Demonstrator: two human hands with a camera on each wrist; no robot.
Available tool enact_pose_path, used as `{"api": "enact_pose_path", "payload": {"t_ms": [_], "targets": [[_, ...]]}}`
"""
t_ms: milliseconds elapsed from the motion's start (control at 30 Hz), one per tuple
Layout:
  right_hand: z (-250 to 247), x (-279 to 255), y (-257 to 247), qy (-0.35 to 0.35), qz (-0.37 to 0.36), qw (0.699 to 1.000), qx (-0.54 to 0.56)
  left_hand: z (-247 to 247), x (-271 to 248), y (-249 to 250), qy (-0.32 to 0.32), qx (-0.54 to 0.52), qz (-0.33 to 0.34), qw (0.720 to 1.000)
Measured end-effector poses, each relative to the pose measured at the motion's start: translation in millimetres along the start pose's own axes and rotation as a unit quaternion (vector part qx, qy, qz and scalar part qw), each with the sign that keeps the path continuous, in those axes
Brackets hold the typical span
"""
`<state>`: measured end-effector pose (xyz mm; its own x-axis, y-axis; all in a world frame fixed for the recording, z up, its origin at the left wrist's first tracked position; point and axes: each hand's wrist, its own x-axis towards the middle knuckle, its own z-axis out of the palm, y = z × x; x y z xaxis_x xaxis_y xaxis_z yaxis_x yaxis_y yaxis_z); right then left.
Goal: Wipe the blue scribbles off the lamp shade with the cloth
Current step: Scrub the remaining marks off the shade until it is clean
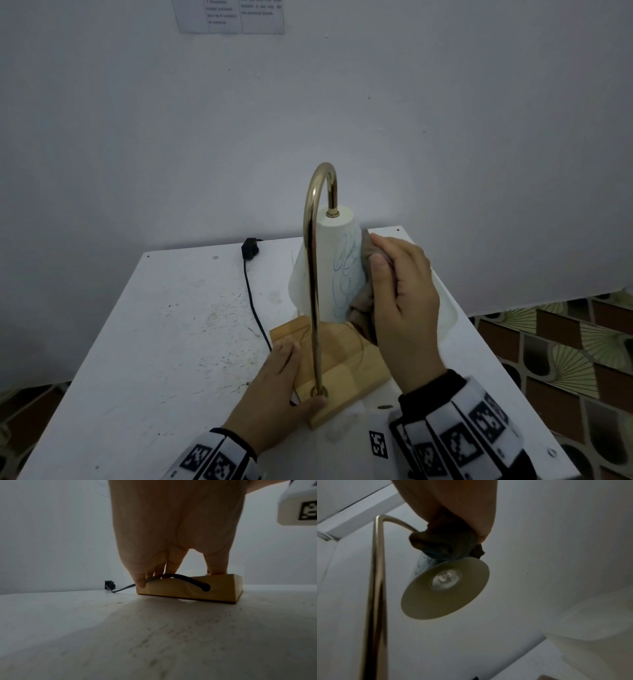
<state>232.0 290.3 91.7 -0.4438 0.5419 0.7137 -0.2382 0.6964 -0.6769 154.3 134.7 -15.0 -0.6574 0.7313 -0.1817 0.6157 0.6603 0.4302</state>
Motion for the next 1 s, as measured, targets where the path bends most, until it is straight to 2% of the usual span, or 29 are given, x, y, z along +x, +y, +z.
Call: {"api": "enact_pose_path", "payload": {"t_ms": [133, 267, 400, 600, 733, 867, 1000], "targets": [[1.9, 15.4, -7.2, 0.004, 0.009, 1.000, 0.022, -0.6, -0.2, 0.8, -0.001, 0.000, -0.006, 1.000], [6.3, 5.4, -20.3, 0.010, -0.038, 0.999, 0.031, -0.4, -0.5, 1.0, 0.002, -0.009, -0.010, 1.000], [2.5, -8.7, -8.8, 0.000, -0.071, 0.997, -0.010, -0.4, -0.5, 1.3, 0.002, -0.012, -0.006, 1.000], [0.8, 11.7, -7.5, 0.016, -0.010, 1.000, 0.017, -2.6, -2.3, 1.4, 0.007, -0.005, 0.004, 1.000], [8.1, 9.6, -24.7, 0.016, -0.048, 0.998, 0.032, -1.5, -0.5, 1.4, 0.003, -0.002, -0.003, 1.000], [5.5, -9.5, -14.0, -0.001, -0.092, 0.996, -0.013, -1.9, -1.5, 3.3, -0.001, -0.007, -0.003, 1.000], [0.2, -3.5, 0.0, 0.018, -0.021, 1.000, -0.002, -3.0, -1.6, 4.0, 0.002, -0.003, 0.005, 1.000]]}}
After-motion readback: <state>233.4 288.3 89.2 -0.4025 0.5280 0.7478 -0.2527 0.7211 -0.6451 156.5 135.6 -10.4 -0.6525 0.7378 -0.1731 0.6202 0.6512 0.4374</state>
